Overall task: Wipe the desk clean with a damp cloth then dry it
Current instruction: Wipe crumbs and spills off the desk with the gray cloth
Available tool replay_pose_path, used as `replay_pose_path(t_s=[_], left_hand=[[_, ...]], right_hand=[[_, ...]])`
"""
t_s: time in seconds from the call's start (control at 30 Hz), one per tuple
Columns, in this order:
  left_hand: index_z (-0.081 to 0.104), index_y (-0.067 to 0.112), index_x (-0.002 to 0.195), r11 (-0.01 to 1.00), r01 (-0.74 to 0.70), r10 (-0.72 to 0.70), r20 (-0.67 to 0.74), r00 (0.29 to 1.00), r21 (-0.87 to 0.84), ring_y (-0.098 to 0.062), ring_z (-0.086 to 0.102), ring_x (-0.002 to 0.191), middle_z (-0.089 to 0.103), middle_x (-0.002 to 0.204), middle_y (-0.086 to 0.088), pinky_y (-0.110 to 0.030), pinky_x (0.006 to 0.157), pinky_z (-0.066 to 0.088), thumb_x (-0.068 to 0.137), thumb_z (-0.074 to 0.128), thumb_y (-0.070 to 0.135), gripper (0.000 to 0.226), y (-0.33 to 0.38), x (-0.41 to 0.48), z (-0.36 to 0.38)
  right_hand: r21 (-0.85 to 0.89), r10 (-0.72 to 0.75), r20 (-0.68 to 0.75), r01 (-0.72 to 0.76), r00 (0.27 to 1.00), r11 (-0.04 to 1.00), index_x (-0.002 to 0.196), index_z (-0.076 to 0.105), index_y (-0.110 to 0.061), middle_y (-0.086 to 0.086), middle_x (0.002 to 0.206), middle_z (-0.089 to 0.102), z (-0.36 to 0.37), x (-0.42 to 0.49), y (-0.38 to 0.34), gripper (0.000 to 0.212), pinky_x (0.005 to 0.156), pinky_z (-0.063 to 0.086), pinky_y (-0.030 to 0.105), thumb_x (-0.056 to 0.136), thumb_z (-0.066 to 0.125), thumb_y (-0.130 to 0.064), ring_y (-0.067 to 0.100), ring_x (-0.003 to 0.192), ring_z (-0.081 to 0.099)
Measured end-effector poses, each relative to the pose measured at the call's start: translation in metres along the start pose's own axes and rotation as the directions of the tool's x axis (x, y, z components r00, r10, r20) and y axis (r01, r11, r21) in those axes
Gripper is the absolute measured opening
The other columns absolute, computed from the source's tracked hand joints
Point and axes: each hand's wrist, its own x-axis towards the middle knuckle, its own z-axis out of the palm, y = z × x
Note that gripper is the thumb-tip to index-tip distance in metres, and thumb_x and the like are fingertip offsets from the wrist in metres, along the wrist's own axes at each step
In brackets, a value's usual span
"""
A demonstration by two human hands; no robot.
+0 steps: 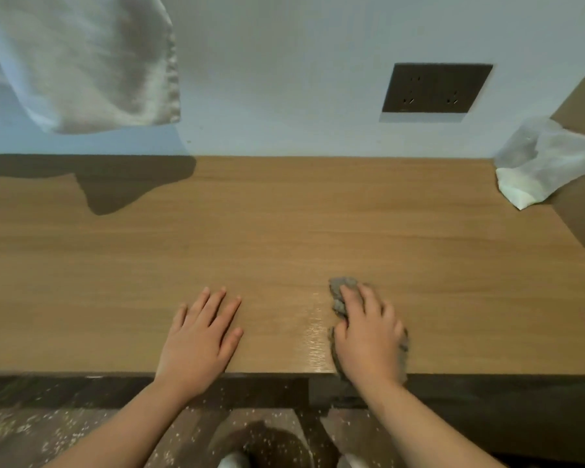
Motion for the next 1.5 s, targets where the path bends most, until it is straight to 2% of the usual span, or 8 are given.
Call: replay_pose_path(t_s=[0.17, 0.4, 0.67, 0.87, 1.0, 1.13, 1.37, 1.5], left_hand=[[0.028, 0.030, 0.143, 0.998, -0.042, 0.040, 0.046, 0.998, 0.049, -0.024, 0.018, 0.139, 0.028, 0.150, 0.001, -0.048, 0.108, 0.018, 0.087, -0.008, 0.064, 0.074, -0.041, -0.005, -0.007], [-0.026, 0.039, 0.134, 0.999, -0.013, 0.010, 0.079, 0.997, 0.042, -0.022, -0.027, 0.135, -0.026, 0.146, 0.006, -0.048, 0.112, -0.009, 0.058, -0.043, 0.065, 0.082, -0.058, -0.011, -0.005], [-0.027, 0.036, 0.133, 1.000, 0.017, -0.018, 0.067, 0.998, 0.018, -0.014, -0.028, 0.133, -0.023, 0.148, 0.012, -0.041, 0.113, -0.010, 0.063, -0.037, 0.058, 0.074, -0.059, -0.011, -0.007], [-0.027, 0.032, 0.134, 0.997, 0.051, -0.055, 0.080, 0.995, 0.050, -0.011, -0.029, 0.131, -0.027, 0.143, 0.013, -0.040, 0.115, -0.008, 0.087, -0.013, 0.049, 0.052, -0.055, -0.009, -0.009], [-0.010, 0.028, 0.146, 0.997, 0.083, -0.082, 0.064, 0.995, -0.007, -0.009, -0.018, 0.139, -0.014, 0.152, 0.013, -0.035, 0.114, -0.007, 0.099, 0.014, 0.038, 0.054, -0.060, -0.005, -0.010], [-0.001, 0.036, 0.146, 0.993, 0.115, -0.114, 0.039, 0.993, -0.004, -0.017, -0.008, 0.143, -0.006, 0.153, 0.012, -0.038, 0.114, -0.005, 0.077, -0.015, 0.054, 0.073, -0.069, -0.017, -0.009], [-0.025, 0.040, 0.132, 0.938, 0.347, -0.346, 0.071, 0.935, 0.007, -0.021, -0.019, 0.141, -0.022, 0.151, 0.002, -0.043, 0.113, -0.010, 0.082, -0.013, 0.060, 0.055, -0.083, -0.042, -0.003], [-0.005, 0.036, 0.146, 0.944, 0.326, -0.322, 0.080, 0.943, -0.044, -0.018, -0.013, 0.143, -0.012, 0.155, 0.005, -0.040, 0.115, -0.006, 0.098, 0.002, 0.041, 0.049, -0.086, -0.043, -0.012]], right_hand=[[-0.001, -0.429, 0.099, 0.431, 0.898, 0.902, 0.131, 0.045, -0.038, -0.014, 0.137, 0.043, 0.024, -0.039, -0.068, 0.053, 0.100, 0.043, 0.043, 0.080, 0.059, -0.033, 0.017, 0.125, 0.044], [0.006, 0.393, -0.150, -0.396, 0.907, 0.918, 0.141, 0.035, -0.028, 0.001, 0.148, 0.032, 0.007, -0.018, -0.012, 0.051, 0.107, 0.025, 0.049, 0.092, 0.048, -0.028, 0.028, 0.132, 0.027], [0.018, -0.467, 0.091, 0.468, 0.879, 0.884, 0.123, 0.049, -0.035, -0.010, 0.129, 0.053, 0.045, -0.047, -0.098, 0.047, 0.092, 0.044, 0.041, 0.077, 0.039, -0.035, 0.018, 0.118, 0.046], [-0.028, 0.278, -0.129, -0.284, 0.952, 0.958, 0.141, 0.035, -0.027, 0.002, 0.148, 0.033, 0.016, 0.020, -0.037, 0.050, 0.107, 0.024, 0.044, 0.092, 0.046, -0.027, 0.027, 0.131, 0.028], [0.029, -0.058, 0.010, 0.058, 0.998, 0.998, 0.139, 0.037, -0.032, -0.004, 0.147, 0.033, 0.045, -0.010, -0.106, 0.053, 0.110, 0.025, 0.045, 0.088, 0.051, -0.028, 0.022, 0.134, 0.028], [0.058, -0.557, 0.118, 0.554, 0.822, 0.831, 0.122, 0.051, -0.036, -0.011, 0.129, 0.054, 0.052, -0.049, -0.124, 0.052, 0.091, 0.047, 0.044, 0.071, 0.055, -0.031, 0.021, 0.114, 0.055], [-0.051, 0.127, -0.056, -0.130, 0.990, 0.990, 0.142, 0.034, -0.028, 0.000, 0.149, 0.032, 0.020, 0.007, -0.063, 0.052, 0.108, 0.025, 0.045, 0.092, 0.047, -0.029, 0.026, 0.132, 0.028], [0.024, -0.260, 0.181, 0.260, 0.949, 0.965, 0.144, 0.023, -0.036, -0.009, 0.153, 0.017, 0.047, -0.036, -0.138, 0.056, 0.113, 0.012, 0.040, 0.093, 0.045, -0.031, 0.020, 0.139, 0.014]])
